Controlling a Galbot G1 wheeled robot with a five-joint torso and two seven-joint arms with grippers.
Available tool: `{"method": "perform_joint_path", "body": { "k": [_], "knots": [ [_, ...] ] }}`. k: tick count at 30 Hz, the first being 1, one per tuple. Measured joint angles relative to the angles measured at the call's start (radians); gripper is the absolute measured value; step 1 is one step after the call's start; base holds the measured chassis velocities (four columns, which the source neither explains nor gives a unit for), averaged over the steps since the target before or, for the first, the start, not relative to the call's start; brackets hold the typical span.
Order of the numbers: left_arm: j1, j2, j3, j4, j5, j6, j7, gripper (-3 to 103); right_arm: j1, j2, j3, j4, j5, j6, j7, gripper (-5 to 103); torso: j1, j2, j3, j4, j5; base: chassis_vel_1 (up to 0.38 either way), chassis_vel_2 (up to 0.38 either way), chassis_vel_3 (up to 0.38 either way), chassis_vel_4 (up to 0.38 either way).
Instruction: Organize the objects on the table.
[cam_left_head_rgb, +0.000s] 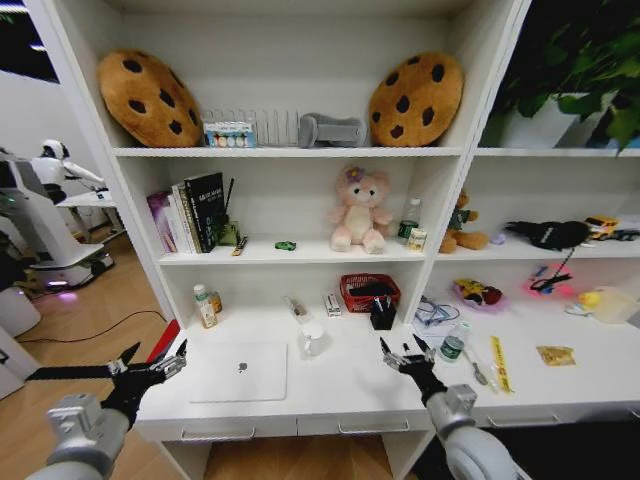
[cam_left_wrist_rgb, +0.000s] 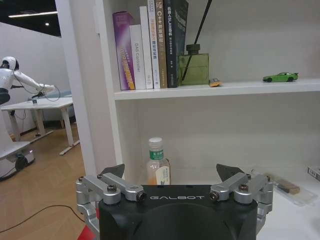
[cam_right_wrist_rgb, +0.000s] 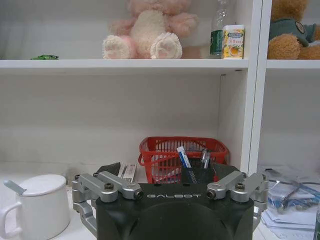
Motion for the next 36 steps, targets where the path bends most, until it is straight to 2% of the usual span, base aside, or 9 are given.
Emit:
{"method": "perform_joint_path", "body": {
  "k": [4,12,14,18,20,21,23,26,36],
  "knots": [
    [0.0,0.0,0.0,0.0,0.0,0.0,0.0,100,0.009,-0.014,0.026,-0.024,0.01,0.008,-0.011,100,0.0,0.0,0.0,0.0007,-0.0001,-0.031,-0.036,0.04,0.034],
    [0.0,0.0,0.0,0.0,0.0,0.0,0.0,100,0.071,-0.008,-0.038,-0.076,0.045,0.016,-0.002,100,0.0,0.0,0.0,0.0003,0.0007,-0.18,-0.209,0.196,0.184],
    [0.0,0.0,0.0,0.0,0.0,0.0,0.0,100,0.083,-0.007,-0.05,-0.086,0.046,0.016,-0.001,100,0.001,0.0,0.0,0.0005,-0.0009,-0.227,-0.256,0.225,0.24],
    [0.0,0.0,0.0,0.0,0.0,0.0,0.0,100,0.126,-0.005,-0.093,-0.123,0.062,-0.018,0.019,100,0.0,0.0,0.0,0.0011,0.0013,-0.158,-0.194,0.161,0.171],
    [0.0,0.0,0.0,0.0,0.0,0.0,0.0,100,0.164,-0.007,-0.121,-0.145,0.119,-0.097,0.042,100,0.0,0.0,0.0,-0.0001,-0.0004,-0.05,-0.11,0.092,0.025],
    [0.0,0.0,0.0,0.0,0.0,0.0,0.0,100,0.164,-0.007,-0.121,-0.145,0.119,-0.097,0.042,100,0.0,0.0,0.0,-0.0001,-0.0004,-0.099,-0.083,0.064,-0.02],
    [0.0,0.0,0.0,0.0,0.0,0.0,0.0,100,0.208,-0.013,-0.148,-0.156,0.219,-0.186,0.062,100,0.001,0.0,0.0,0.0001,0.0006,-0.058,-0.016,0.005,-0.045],
    [0.0,0.0,0.0,0.0,0.0,0.0,0.0,100,0.258,-0.021,-0.172,-0.174,0.297,-0.253,0.065,100,0.001,0.0,0.0,0.0006,-0.0009,0.028,0.039,-0.006,-0.033],
    [0.0,0.0,0.0,0.0,0.0,0.0,0.0,100,0.372,-0.037,-0.196,-0.252,0.386,-0.364,0.088,100,0.001,0.0,0.0,0.0005,0.0003,0.022,0.022,-0.016,-0.009]
  ]
}}
